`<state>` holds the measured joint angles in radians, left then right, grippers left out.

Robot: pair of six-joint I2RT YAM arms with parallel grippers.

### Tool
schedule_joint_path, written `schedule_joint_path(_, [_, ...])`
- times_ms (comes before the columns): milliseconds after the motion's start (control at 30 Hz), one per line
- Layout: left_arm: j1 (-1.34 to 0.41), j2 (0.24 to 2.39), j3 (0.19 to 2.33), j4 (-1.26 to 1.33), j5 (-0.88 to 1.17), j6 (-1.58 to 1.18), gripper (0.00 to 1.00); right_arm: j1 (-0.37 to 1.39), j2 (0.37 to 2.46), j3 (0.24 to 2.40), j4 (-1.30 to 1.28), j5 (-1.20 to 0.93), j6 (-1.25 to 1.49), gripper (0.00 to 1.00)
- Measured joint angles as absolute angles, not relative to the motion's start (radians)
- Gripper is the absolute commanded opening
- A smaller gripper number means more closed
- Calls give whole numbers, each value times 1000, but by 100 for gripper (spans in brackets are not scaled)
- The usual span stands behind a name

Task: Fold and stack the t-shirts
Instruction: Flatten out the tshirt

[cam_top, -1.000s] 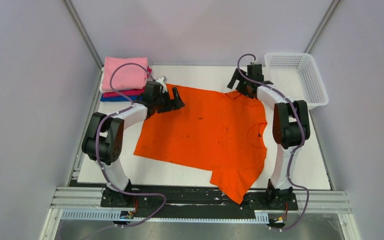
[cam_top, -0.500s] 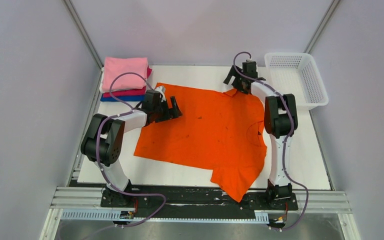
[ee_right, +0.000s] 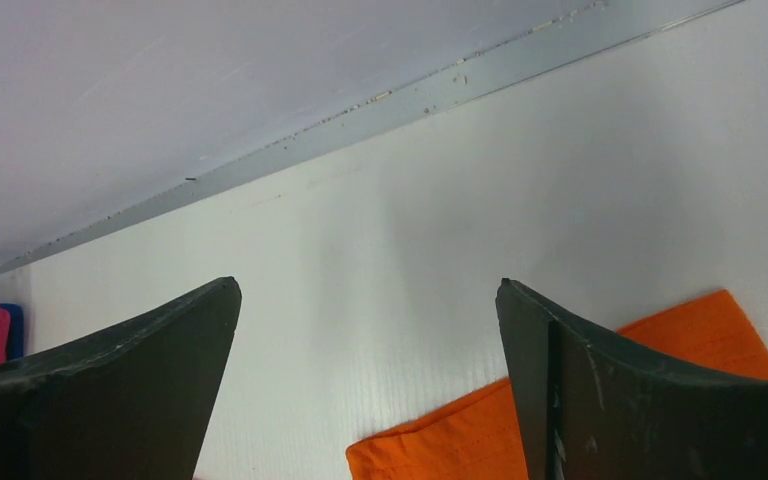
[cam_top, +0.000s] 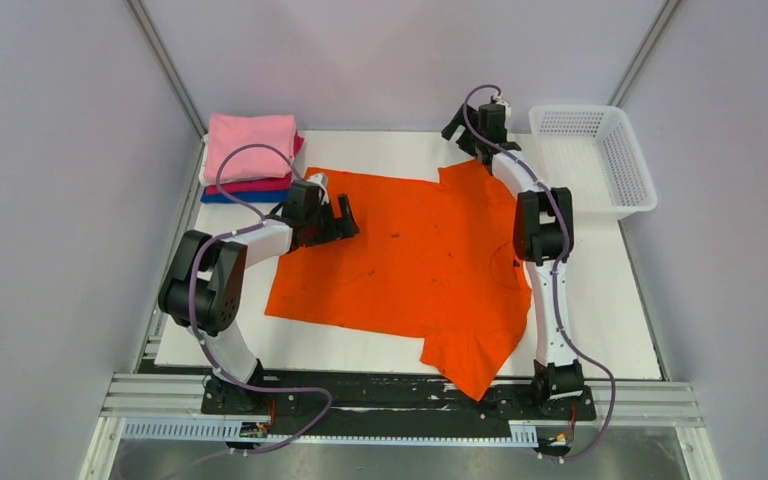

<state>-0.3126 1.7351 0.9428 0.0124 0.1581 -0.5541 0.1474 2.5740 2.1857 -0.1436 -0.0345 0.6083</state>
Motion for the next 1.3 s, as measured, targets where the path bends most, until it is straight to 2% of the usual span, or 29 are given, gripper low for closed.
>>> schedule_joint_path(100, [-312,1722,943,-12,150,-551,100,148,2550,2172,-136,-35,586,100])
schedule_joint_path(200, [-312,1696,943,-34,144,-550,100,149,2449,2057,-148,-36,545,100])
schedule_joint_path(500, [-311,1559,943,-65,53,-545,100,150,1806,1427,-237,12,509,100])
schedule_joint_path(600, [-301,1565,943,-72,31,-549,100,150,1683,1282,-259,30,519,100])
schedule_joint_path(700, [-275,1595,943,-66,33,-559,100,150,1682,1208,-297,57,523,100])
schedule_joint_path(900, [-224,1709,946,-53,44,-577,100,149,1855,1209,-365,86,525,100])
schedule_joint_path(1300, [-193,1834,1082,-53,-2,-586,100,142,2137,1571,-414,164,521,100])
